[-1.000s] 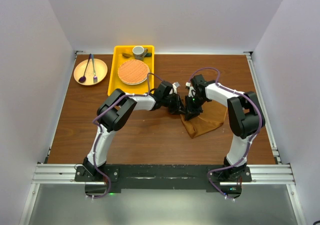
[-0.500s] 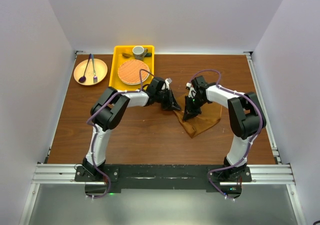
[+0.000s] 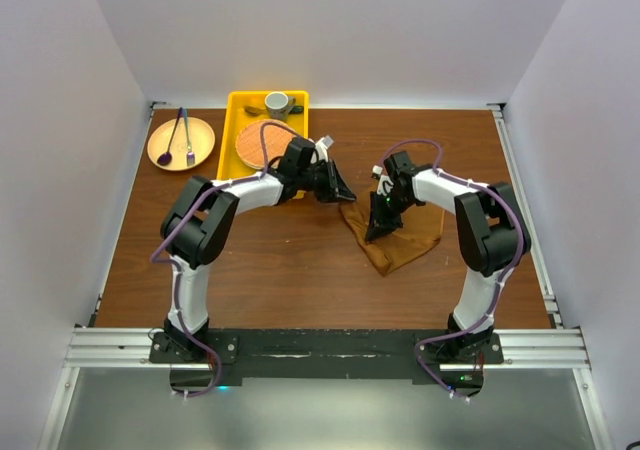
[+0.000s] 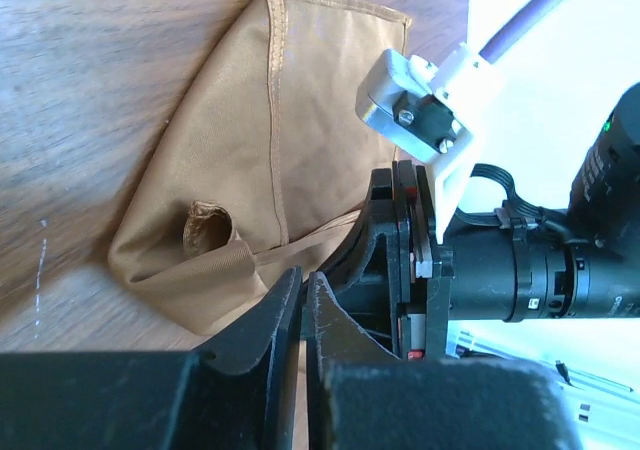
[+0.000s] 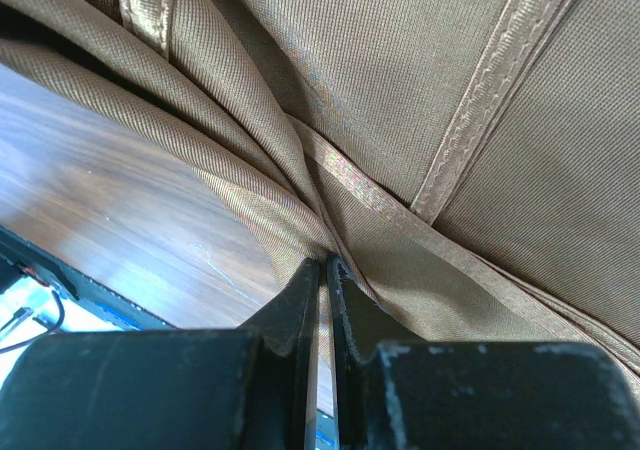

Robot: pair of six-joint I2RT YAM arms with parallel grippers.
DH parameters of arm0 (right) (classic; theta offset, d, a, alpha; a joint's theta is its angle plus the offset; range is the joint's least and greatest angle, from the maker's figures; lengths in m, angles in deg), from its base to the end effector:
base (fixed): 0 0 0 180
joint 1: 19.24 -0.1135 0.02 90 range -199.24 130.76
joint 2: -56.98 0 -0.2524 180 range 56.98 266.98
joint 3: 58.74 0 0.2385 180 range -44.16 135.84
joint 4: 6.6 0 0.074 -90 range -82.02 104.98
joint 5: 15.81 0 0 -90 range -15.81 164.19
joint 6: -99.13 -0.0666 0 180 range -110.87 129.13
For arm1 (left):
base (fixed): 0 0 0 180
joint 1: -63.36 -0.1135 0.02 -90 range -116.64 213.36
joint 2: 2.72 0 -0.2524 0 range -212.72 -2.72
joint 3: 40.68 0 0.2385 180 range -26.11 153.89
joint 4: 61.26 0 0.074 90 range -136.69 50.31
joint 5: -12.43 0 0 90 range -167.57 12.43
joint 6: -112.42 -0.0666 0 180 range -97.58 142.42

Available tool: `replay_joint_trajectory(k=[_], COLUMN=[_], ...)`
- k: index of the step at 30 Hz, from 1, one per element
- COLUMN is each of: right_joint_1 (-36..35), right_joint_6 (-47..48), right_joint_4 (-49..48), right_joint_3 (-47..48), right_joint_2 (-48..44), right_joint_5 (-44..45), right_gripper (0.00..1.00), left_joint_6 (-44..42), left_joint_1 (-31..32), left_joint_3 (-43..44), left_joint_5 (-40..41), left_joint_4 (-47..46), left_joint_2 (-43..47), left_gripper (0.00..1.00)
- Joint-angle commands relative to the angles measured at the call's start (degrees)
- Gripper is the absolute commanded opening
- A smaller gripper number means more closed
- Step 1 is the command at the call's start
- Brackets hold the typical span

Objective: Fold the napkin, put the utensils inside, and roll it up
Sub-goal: Roll the napkin with the utensil

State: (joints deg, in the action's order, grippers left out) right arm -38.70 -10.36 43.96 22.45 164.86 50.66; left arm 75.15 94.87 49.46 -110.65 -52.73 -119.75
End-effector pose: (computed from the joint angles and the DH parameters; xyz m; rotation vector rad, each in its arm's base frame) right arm 0.3121 0.1385 0.1149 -0.0688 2.9904 0.6986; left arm 0.3674 -0.2679 0.1552 -0.0818 2.4660 -1.3812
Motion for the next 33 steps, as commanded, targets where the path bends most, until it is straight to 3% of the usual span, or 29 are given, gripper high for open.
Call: replay_joint_trajectory(k=[1,6,14,20,24,28,33], right_joint_1=[-0.6,-0.6,-0.6,-0.7,-0.6,-0.6,-0.6], right_joint_6=[3.1,3.5,4.1,4.6,4.5,4.7,5.2], right_joint_4=[1.6,2.2,1.7,1.1,0.8,0.8,1.2], right_joint_3=[-2.0,-1.3,-1.8,-1.8,-1.8,-1.5,-0.5], right_joint_2=[5.2,5.5,5.7,5.8,5.8,5.9,6.2], right_joint_5=[8.4,8.3,8.1,7.4,6.8,6.7,7.3], right_gripper=[0.06,0.06,0.06,0.05,0.05,0.05,0.04], left_joint_6=[0.3,-0.1,-7.8,-13.0,-13.2,-8.9,-2.9], left_joint_1=[-0.2,0.0,-0.5,0.1,0.7,1.4,3.9], left_joint_3=[-2.2,0.4,8.3,10.9,11.0,9.9,9.9], left_joint_5=[-2.8,-3.3,10.3,16.5,18.1,17.2,20.1], left_joint_4=[-4.5,-2.6,14.7,20.1,23.2,25.5,29.4], left_joint_2=[0.1,-4.4,-11.9,-7.6,-1.8,2.7,4.1], left_gripper=[0.10,0.06,0.01,0.04,0.15,0.39,0.52])
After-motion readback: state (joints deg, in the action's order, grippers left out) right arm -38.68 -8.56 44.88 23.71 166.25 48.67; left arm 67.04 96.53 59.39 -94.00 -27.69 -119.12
